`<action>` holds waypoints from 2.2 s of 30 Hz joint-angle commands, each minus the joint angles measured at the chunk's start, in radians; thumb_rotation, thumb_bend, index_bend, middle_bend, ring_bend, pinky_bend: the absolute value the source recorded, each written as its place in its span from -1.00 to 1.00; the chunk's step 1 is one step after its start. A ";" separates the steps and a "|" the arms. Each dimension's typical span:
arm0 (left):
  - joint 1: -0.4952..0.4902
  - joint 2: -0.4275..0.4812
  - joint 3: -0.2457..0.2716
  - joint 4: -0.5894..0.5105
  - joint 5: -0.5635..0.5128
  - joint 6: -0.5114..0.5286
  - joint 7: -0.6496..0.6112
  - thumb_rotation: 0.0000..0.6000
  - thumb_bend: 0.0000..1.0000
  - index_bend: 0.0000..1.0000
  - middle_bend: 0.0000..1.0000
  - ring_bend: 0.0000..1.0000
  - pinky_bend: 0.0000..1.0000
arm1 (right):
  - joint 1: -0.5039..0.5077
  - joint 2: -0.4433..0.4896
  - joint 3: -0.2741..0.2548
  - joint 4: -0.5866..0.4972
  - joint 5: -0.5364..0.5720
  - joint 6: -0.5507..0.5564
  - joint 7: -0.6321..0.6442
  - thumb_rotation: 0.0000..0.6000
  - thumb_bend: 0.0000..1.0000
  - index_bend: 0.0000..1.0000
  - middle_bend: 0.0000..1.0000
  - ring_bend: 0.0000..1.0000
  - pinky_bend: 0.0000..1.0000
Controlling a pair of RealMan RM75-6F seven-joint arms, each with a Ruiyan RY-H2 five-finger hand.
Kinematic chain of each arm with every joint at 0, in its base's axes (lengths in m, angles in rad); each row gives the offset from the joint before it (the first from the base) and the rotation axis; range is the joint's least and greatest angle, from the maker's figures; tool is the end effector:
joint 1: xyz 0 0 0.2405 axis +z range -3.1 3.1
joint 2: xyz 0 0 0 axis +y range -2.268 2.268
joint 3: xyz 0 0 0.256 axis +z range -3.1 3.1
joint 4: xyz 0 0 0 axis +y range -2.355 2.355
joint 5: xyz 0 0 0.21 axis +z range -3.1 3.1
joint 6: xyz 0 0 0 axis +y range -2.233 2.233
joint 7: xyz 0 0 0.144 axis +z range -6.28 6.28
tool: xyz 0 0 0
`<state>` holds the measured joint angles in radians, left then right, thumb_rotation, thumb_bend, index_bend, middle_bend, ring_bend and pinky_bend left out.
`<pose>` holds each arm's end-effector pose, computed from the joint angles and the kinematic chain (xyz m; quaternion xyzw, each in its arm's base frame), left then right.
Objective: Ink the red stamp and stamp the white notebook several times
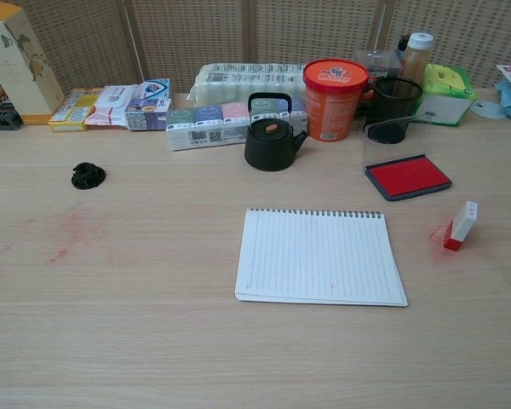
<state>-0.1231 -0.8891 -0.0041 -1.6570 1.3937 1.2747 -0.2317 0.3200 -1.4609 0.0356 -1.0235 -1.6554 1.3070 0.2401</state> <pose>-0.3404 0.1798 0.2072 -0.5792 -0.4864 -0.3210 0.5701 -0.3297 -0.2633 0.0705 0.7028 -0.3423 0.3921 0.4850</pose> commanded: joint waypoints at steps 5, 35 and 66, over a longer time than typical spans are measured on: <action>-0.021 -0.011 -0.014 -0.005 -0.047 -0.043 0.037 1.00 -1.00 -1.00 -1.00 -1.00 -1.00 | 0.071 -0.105 -0.057 0.171 -0.075 -0.024 0.055 1.00 -0.38 -0.66 1.00 1.00 1.00; -0.020 -0.007 -0.017 -0.007 -0.051 -0.053 0.028 1.00 -1.00 -1.00 -1.00 -1.00 -1.00 | 0.152 -0.325 -0.073 0.455 -0.060 -0.003 0.080 1.00 -0.39 -0.56 1.00 1.00 1.00; -0.016 -0.001 -0.015 -0.013 -0.045 -0.052 0.019 1.00 -1.00 -1.00 -1.00 -1.00 -1.00 | 0.156 -0.275 -0.059 0.247 -0.012 0.018 -0.040 1.00 -0.39 -0.57 1.00 1.00 1.00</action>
<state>-0.1395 -0.8898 -0.0190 -1.6695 1.3490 1.2223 -0.2125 0.4861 -1.7637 -0.0108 -0.7381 -1.6538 1.3032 0.2246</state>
